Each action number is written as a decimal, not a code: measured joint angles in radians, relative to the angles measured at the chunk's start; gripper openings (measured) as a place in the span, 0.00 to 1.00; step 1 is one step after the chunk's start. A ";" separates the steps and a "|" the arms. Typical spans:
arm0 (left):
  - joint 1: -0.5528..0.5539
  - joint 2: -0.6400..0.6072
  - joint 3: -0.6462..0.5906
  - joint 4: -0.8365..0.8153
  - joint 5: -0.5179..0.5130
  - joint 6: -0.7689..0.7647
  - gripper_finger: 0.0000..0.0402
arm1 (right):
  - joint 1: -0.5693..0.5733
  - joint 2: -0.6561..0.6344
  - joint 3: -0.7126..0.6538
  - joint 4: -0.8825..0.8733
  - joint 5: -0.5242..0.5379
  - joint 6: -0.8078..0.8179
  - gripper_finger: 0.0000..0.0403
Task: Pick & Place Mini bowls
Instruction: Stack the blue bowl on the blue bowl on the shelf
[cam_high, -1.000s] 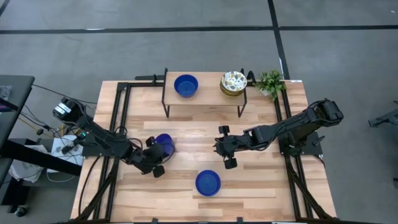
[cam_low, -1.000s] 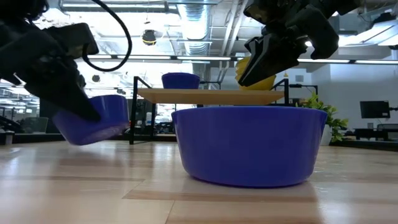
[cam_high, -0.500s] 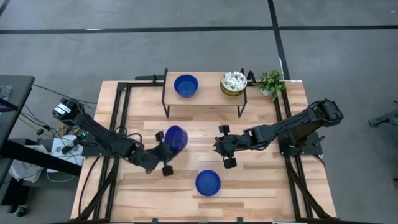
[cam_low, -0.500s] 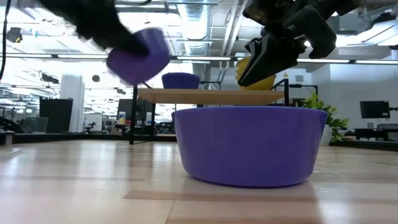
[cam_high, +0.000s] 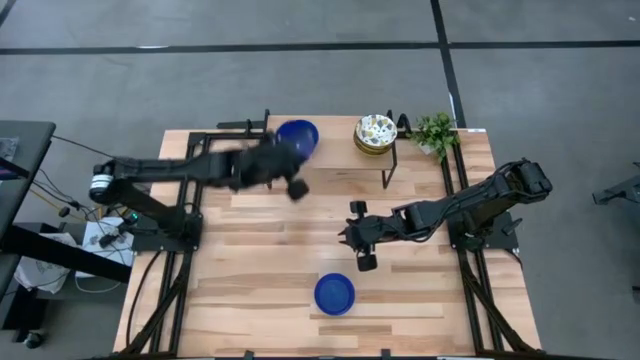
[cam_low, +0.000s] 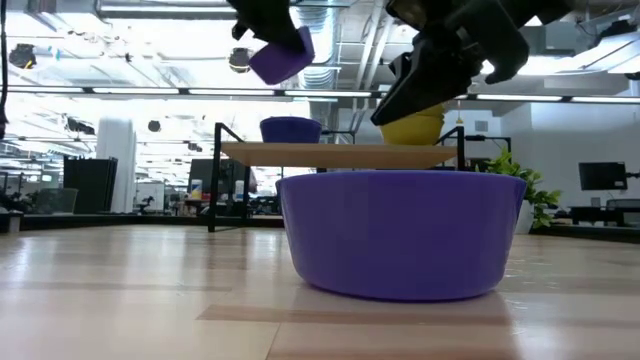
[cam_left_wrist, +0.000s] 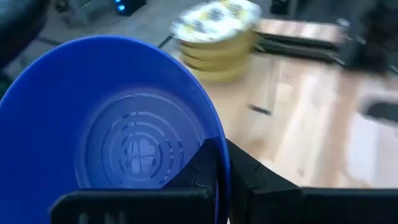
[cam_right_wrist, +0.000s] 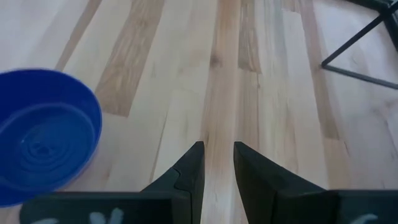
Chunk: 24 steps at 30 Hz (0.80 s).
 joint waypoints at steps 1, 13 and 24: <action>0.042 0.011 0.028 -0.010 0.026 0.000 0.03 | 0.000 0.000 0.000 -0.008 0.000 0.000 0.19; 0.395 0.218 0.125 0.013 0.235 -0.004 0.03 | -0.005 0.000 0.000 -0.023 0.002 -0.044 0.19; 0.363 0.244 0.125 0.018 0.314 -0.029 0.04 | -0.003 0.000 0.000 -0.052 0.002 -0.044 0.19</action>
